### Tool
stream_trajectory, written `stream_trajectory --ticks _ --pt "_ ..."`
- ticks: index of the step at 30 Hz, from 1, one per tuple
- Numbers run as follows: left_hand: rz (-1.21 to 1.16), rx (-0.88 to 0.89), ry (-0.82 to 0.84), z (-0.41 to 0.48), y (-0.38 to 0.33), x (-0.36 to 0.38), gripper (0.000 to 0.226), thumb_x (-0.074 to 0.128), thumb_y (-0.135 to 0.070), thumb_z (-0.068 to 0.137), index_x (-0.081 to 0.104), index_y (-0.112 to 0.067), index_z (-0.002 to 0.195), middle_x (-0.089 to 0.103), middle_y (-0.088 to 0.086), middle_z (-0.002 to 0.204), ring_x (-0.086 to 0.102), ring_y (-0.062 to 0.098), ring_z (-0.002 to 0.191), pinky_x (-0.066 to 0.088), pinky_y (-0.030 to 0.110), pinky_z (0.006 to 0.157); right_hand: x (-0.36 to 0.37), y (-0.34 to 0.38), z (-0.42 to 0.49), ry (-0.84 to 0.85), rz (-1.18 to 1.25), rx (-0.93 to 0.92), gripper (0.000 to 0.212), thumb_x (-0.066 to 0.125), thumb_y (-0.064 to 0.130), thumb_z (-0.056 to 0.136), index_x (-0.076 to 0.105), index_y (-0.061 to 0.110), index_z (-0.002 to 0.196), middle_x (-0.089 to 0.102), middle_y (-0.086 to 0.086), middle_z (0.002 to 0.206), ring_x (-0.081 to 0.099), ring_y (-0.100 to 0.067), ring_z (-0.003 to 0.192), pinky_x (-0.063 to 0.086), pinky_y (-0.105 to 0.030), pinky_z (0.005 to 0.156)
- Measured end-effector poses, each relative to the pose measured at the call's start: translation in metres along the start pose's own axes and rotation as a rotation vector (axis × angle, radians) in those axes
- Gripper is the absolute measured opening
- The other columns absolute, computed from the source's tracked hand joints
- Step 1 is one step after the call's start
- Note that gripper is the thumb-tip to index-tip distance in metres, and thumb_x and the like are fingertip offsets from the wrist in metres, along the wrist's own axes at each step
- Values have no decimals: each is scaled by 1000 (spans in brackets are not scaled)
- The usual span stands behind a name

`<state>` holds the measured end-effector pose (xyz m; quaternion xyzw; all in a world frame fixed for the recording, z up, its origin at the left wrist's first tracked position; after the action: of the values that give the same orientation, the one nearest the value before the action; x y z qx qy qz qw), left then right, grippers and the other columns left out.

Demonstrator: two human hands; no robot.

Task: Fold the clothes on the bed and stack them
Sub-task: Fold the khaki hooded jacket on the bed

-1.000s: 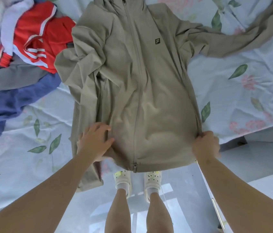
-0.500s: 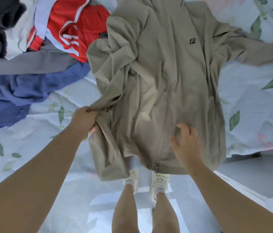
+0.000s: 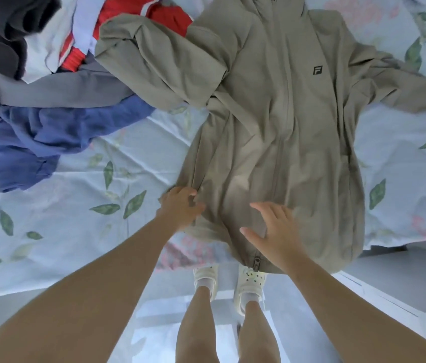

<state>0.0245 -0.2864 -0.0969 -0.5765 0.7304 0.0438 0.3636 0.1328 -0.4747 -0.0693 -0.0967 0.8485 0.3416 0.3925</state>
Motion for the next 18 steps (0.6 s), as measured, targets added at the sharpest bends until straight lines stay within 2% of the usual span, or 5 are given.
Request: stream_trajectory --ticks 3,6,11,15,18 --pt "84 73 3 -13 9 14 81 67 -49 79 26 -25 144 19 -5 151 9 17 142 28 45 111 19 -7 -10 180 -32 26 84 49 72 65 34 37 140 25 13 150 13 -14 141 17 -35 111" --pt "278 67 -76 -19 18 17 97 70 -51 76 14 -18 147 17 -2 153 13 18 142 33 41 109 34 -14 -19 364 -251 -24 94 64 63 71 12 42 146 -8 12 158 -13 -17 145 0 -41 117" --pt "529 45 -213 -18 16 14 24 48 -28 94 45 -18 116 54 2 115 51 22 107 33 29 85 38 -16 -23 265 -437 -28 88 64 38 81 6 42 147 -12 6 158 -10 -25 146 3 -45 116" --pt "-451 -63 90 -16 7 -6 20 57 -25 93 54 -12 108 63 8 103 61 26 96 48 38 89 36 -17 -22 212 -283 3 88 62 54 76 13 39 148 -4 5 159 -3 -23 147 6 -41 116" --pt "-1149 -93 132 -20 -8 -37 12 51 -15 96 55 -6 102 63 11 86 66 17 66 55 30 56 35 -15 -25 206 -251 33 106 39 79 55 16 36 149 8 6 159 9 -23 146 12 -43 114"
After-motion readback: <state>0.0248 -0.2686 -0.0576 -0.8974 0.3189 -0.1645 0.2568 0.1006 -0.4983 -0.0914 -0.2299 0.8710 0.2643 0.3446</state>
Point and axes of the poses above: each hand's wrist, its own z-axis towards the middle knuckle, its own x-axis out of the palm, y = z × x, the point moved 4 cm from there along z, towards the middle knuckle
